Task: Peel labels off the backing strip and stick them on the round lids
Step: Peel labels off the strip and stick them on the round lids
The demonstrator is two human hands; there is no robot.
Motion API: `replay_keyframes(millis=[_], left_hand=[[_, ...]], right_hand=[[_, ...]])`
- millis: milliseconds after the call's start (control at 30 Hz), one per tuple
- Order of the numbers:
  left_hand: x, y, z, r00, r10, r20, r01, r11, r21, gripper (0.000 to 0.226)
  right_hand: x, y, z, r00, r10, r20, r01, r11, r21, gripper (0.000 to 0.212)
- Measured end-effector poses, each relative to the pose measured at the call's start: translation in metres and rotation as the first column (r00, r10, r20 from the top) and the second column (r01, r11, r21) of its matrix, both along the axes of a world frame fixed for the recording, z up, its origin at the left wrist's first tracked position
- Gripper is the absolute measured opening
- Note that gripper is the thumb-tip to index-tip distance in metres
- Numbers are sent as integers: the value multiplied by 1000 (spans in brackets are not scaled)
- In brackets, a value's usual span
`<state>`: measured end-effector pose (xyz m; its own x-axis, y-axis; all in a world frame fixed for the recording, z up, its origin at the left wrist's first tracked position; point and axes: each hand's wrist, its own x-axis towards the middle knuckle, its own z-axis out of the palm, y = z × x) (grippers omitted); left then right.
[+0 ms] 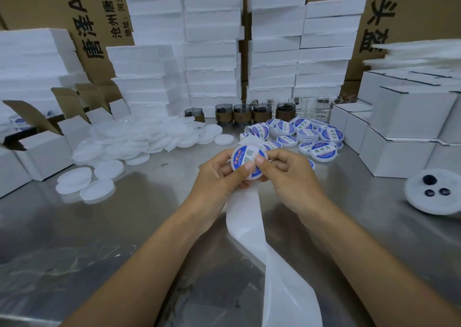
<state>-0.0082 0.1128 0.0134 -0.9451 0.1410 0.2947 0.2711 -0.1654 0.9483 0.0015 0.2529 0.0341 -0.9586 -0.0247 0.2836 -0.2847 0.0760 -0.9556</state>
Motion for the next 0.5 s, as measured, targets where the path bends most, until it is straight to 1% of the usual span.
replay_keyframes(millis=[100, 200, 300, 400, 500], left_hand=[[0, 1, 2, 1000, 15, 23, -16, 1000, 23, 29], [-1, -1, 2, 998, 45, 35, -46, 998, 30, 23], [0, 0, 3, 997, 65, 48, -67, 996, 53, 15], [1, 1, 4, 995, 84, 50, -88, 994, 65, 24], [2, 0, 6, 995, 89, 39, -92, 992, 85, 29]], right_hand=[[-2, 1, -2, 999, -23, -34, 23, 1000, -9, 9], [-1, 0, -5, 995, -6, -97, 15, 996, 92, 5], [0, -3, -8, 986, 6, -165, 22, 986, 165, 25], [-2, -3, -8, 987, 0, -163, 25, 989, 147, 25], [-5, -3, -6, 992, 23, -124, -15, 998, 58, 21]])
